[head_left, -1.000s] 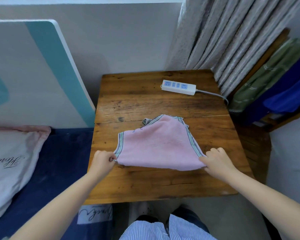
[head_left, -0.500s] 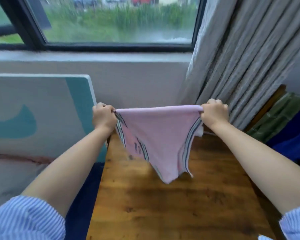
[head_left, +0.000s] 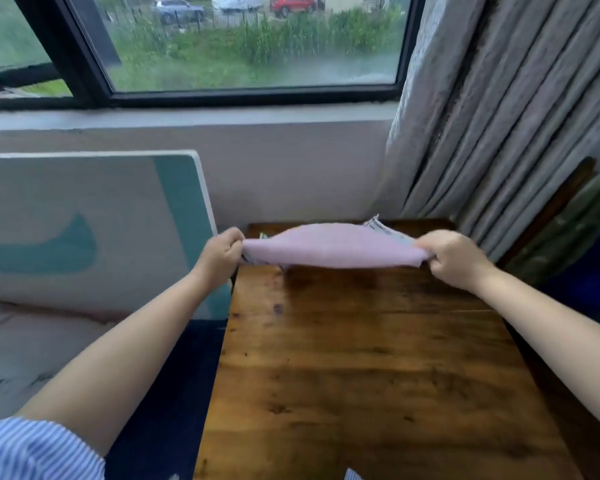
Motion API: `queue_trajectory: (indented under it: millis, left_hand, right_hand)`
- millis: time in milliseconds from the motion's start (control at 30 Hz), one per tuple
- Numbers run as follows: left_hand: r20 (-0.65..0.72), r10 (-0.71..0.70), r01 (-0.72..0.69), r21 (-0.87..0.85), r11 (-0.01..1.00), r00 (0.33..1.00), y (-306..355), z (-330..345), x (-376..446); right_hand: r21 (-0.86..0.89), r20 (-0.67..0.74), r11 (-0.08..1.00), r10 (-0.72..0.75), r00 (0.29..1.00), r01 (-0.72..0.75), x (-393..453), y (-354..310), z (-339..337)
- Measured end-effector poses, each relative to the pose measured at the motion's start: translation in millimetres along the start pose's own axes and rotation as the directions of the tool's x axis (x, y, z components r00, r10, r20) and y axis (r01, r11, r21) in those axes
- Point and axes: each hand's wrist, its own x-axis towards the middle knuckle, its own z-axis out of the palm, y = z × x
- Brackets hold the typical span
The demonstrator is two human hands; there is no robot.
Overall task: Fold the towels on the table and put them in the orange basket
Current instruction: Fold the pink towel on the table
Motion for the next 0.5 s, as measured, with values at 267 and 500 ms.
queue_trajectory:
  millis: [267,500]
  left_hand:
    - [0.732,-0.366,-0.252,0.583,0.772,0.574,-82.7,95.5,-91.1]
    - [0.778,-0.527,-0.292,0.621,0.727,0.342,-115.9,125.2,-136.3]
  right_hand:
    - [-0.251,0.883,0.967,0.241,0.403,-0.029,-119.0,-34.7,90.5]
    - [-0.24,0.968,0.969,0.243,0.065,-0.057,-157.4,-64.7,119.7]
